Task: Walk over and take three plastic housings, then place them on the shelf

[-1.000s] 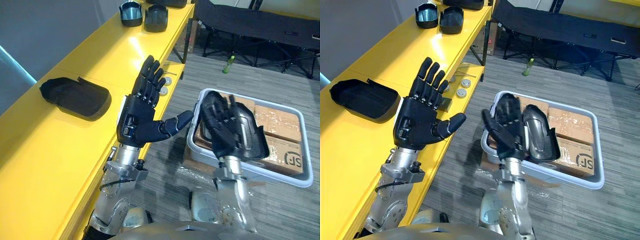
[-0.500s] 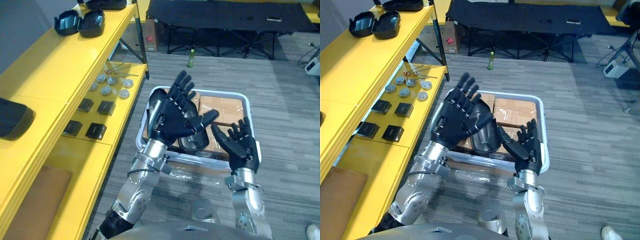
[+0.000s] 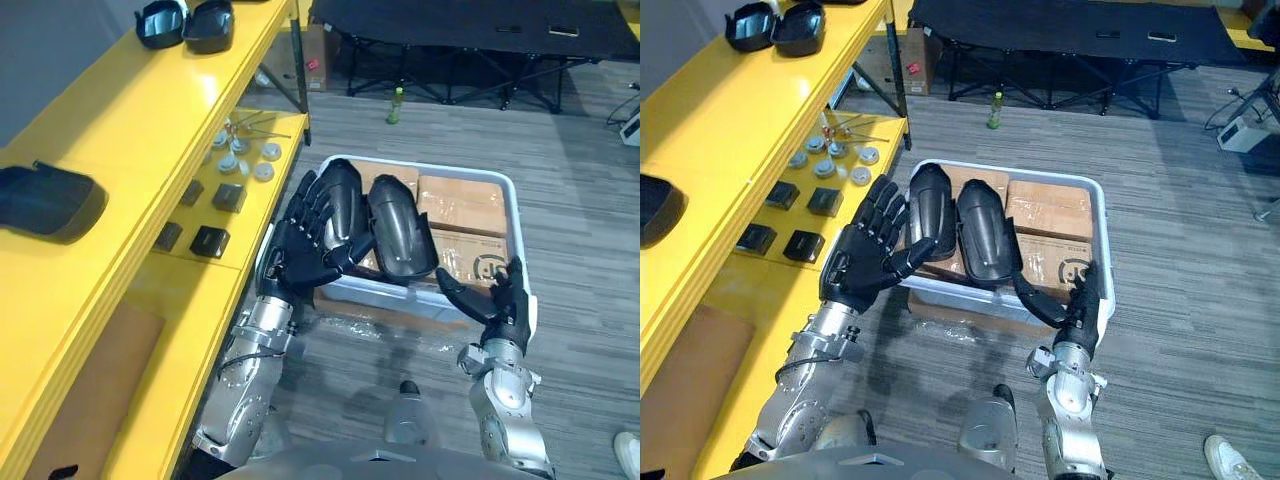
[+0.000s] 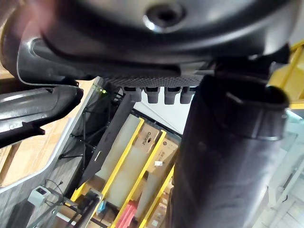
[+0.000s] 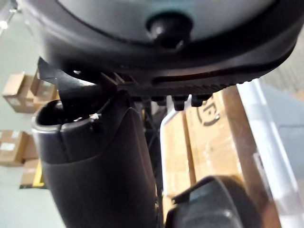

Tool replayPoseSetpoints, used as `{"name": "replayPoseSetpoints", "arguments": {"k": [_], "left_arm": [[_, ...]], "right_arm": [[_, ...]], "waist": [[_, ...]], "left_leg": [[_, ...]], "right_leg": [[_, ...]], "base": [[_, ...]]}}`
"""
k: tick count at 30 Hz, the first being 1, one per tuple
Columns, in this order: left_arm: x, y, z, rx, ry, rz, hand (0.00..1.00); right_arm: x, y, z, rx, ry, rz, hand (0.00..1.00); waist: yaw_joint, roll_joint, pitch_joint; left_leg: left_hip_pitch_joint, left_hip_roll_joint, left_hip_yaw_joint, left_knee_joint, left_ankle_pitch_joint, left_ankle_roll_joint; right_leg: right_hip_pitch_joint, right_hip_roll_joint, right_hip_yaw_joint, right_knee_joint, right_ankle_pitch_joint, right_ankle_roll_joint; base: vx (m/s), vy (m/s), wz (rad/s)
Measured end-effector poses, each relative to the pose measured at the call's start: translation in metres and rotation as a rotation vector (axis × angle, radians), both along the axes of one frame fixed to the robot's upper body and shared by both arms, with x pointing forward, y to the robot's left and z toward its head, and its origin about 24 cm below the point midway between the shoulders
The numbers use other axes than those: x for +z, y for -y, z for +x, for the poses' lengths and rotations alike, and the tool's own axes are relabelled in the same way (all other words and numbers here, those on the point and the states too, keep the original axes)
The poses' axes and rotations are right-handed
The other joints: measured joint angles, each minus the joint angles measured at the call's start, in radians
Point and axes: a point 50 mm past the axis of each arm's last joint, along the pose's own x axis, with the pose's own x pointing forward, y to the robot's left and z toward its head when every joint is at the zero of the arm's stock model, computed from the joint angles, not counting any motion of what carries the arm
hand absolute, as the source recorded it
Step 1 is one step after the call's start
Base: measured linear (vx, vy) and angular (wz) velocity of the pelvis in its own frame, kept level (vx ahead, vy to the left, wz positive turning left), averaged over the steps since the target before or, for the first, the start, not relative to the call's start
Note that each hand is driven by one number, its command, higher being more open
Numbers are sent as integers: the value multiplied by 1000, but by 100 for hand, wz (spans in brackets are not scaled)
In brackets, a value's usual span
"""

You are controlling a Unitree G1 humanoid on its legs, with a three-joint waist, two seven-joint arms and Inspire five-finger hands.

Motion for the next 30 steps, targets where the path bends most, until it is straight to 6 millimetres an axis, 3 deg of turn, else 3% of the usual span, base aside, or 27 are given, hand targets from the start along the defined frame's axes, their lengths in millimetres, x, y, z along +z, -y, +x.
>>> {"name": "replayPoseSetpoints", "arguments": {"k": [2,4,8,10,11,17,21,26,30], "left_arm": [[2,-6,1,17,14,36,100],[2,-10,3,34,12,47,100],[4,-12,4,50,18,56,100],[6,-12,5,53,40,87,100],[10,-9,7,40,64,94,100],[16,-11,13,46,106,124,100],[12,-12,15,53,90,132,100],[-3,-12,20,67,35,197,100],[-8,-12,20,74,23,229,100]], "right_arm": [[15,23,19,-114,58,-28,100],[35,40,33,-170,121,-71,100],[69,64,58,-203,174,-158,100],[74,67,68,-201,169,-165,100],[73,75,75,-210,137,-172,100],[81,83,98,-150,76,-212,100],[104,86,118,-92,91,-259,100],[152,99,142,-17,67,-416,100],[170,101,153,12,19,-458,100]], "waist": [[10,-6,30],[18,-6,72],[27,14,116],[39,16,130],[63,21,135],[96,29,181],[117,33,205],[135,67,243],[141,76,250]], "left_leg": [[-67,0,-14,20,4,3],[-97,0,-32,28,16,2],[-146,3,-92,22,55,-7],[-151,3,-97,19,58,-7],[-173,2,-107,24,59,-7],[-208,-4,-143,40,63,-7],[-223,-7,-154,44,67,-5],[-255,-12,-171,58,73,-2],[-285,-17,-177,68,79,0]], "right_leg": [[-3,1,-60,-94,74,-19],[-7,4,-76,-121,95,-10],[-27,21,-121,-124,107,-13],[-29,22,-125,-124,108,-14],[-40,22,-132,-124,108,-13],[-43,22,-167,-121,108,-13],[-53,21,-177,-112,108,-13],[-79,17,-199,-87,108,-13],[-104,11,-206,-77,108,-13]], "base": [[-153,72,5],[-120,5,16],[-53,-34,24],[-14,-7,13],[-19,7,17],[4,12,17],[15,14,8],[-4,9,6],[-26,13,5]]}}
